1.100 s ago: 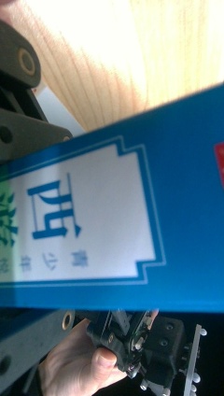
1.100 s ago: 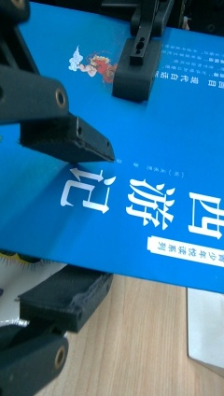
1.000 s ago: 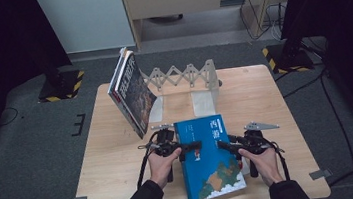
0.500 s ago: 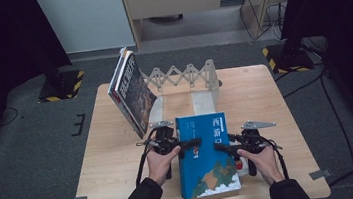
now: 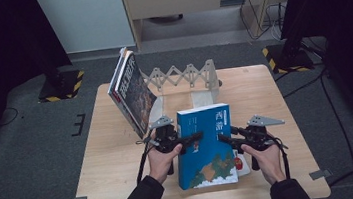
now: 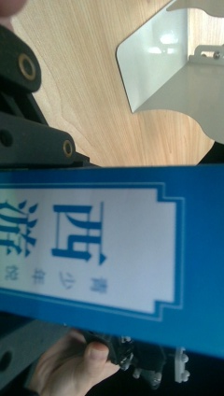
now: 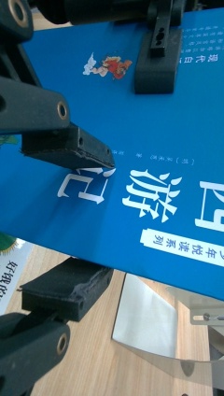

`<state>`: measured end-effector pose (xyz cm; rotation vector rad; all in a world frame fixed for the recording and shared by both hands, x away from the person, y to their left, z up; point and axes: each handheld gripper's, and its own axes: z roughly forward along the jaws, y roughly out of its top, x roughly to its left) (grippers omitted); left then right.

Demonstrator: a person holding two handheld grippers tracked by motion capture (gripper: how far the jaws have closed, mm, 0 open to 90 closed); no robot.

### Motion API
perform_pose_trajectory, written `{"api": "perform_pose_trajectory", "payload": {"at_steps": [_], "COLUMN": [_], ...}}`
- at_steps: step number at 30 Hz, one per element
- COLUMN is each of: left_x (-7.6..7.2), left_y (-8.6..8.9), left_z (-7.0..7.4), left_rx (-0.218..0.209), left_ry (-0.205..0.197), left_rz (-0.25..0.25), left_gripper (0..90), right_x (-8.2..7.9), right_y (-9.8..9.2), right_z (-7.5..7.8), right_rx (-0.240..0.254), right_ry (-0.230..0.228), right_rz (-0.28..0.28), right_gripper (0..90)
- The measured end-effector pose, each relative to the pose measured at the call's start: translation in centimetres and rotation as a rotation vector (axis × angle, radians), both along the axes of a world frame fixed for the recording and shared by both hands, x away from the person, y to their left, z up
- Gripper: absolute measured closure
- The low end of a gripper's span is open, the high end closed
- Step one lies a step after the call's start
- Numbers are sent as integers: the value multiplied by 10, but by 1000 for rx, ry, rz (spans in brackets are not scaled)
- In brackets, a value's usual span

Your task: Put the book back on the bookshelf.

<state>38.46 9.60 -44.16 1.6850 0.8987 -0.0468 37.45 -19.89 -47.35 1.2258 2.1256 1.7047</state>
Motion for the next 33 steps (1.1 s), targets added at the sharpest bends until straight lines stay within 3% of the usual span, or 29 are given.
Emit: {"api": "perform_pose_trajectory", "payload": {"at_steps": [6, 11, 20, 27, 33], "left_x": [-2, -2, 0, 4, 4], "left_y": [-5, -8, -11, -11, -10], "left_z": [-7, -10, -18, -20, -20], "left_rx": [-3, 35, -8, -1, -24], "left_ry": [-25, -26, 6, 23, 63], "left_rz": [13, 17, 15, -2, 22], "left_gripper": [588, 571, 560, 553, 582], "right_x": [0, 0, 0, 0, 0], "right_y": [-1, -1, 0, 1, 1], "right_z": [-3, -4, -6, -6, -6], "right_rx": [-7, -18, -28, -37, -37], "right_ry": [14, 29, 29, 33, 33], "right_rz": [-1, 3, 16, 14, 16], "right_gripper": [442, 446, 447, 447, 446]}}
